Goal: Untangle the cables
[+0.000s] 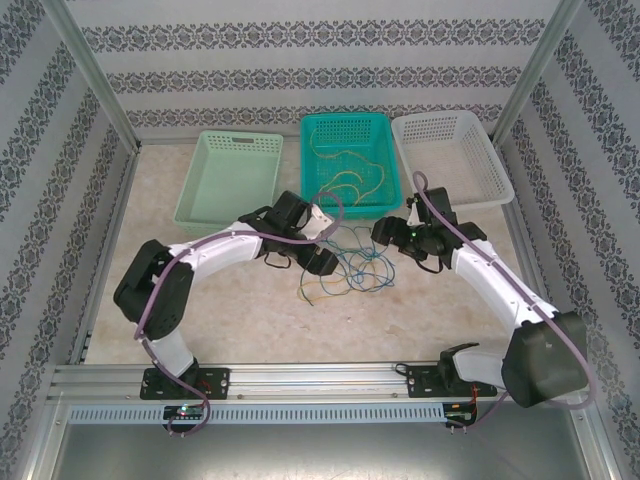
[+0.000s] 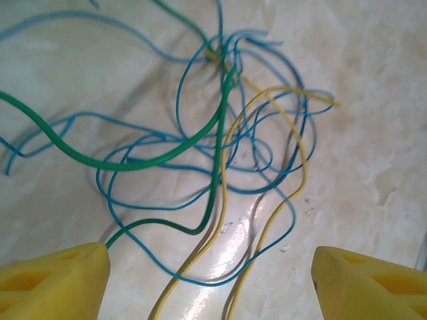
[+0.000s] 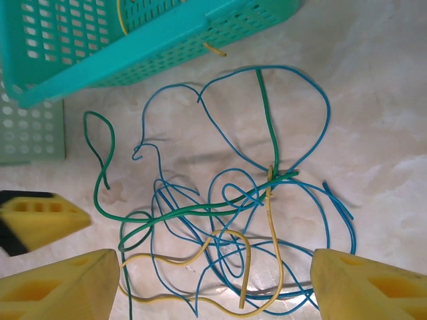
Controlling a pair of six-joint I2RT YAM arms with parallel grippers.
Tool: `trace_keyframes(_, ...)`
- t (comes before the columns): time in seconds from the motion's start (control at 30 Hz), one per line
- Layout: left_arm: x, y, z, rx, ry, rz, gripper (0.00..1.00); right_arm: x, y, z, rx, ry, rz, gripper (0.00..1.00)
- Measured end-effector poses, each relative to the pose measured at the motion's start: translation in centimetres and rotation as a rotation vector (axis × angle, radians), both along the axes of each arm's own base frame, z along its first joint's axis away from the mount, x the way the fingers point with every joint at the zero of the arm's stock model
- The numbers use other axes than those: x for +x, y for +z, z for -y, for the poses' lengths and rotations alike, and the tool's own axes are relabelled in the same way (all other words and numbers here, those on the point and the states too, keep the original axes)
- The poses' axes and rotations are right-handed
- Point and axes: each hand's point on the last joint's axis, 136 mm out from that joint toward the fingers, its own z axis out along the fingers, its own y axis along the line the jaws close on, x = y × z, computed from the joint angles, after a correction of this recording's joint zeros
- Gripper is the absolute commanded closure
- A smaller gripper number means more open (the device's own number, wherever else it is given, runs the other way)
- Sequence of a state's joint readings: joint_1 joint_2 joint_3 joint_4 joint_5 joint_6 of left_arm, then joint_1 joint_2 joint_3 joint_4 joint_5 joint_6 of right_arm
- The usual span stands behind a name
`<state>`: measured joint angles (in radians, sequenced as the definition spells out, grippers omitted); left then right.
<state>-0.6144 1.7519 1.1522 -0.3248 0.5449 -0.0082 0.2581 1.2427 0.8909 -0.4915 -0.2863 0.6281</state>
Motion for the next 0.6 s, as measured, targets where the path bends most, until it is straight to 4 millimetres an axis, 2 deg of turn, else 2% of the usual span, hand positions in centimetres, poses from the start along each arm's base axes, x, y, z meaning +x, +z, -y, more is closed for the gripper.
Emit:
trace_keyframes(0.1, 0.0, -1.9, 0.0, 0.034, 0.002, -0.045, 0.25, 0.3, 0.5, 0.0, 0.013, -0.014, 0.021, 0.25)
trace_keyframes(0.23, 0.5, -2.9, 0.5, 0.050, 0.002, -0.060, 0.30, 0.4, 0.7, -0.3, 0.016, -0.015, 0.032, 0.26)
trace_keyframes(0.3, 0.7, -2.9, 0.8, 0.055, 0.006, -0.055, 0.41, 0.3, 0.6, -0.6, 0.004, -0.004, 0.038, 0.26)
trace_keyframes(0.5, 0.8, -3.2, 1.0, 0.073, 0.020, -0.051, 0.88, -0.1, -0.1, -1.6, -0.037, 0.043, 0.034, 0.26)
trace_keyframes(0.6, 0.9, -3.2, 1.0, 0.075, 0.018, -0.044, 0.97, 0.1, -0.6, -1.6, -0.049, 0.043, 0.026, 0.26)
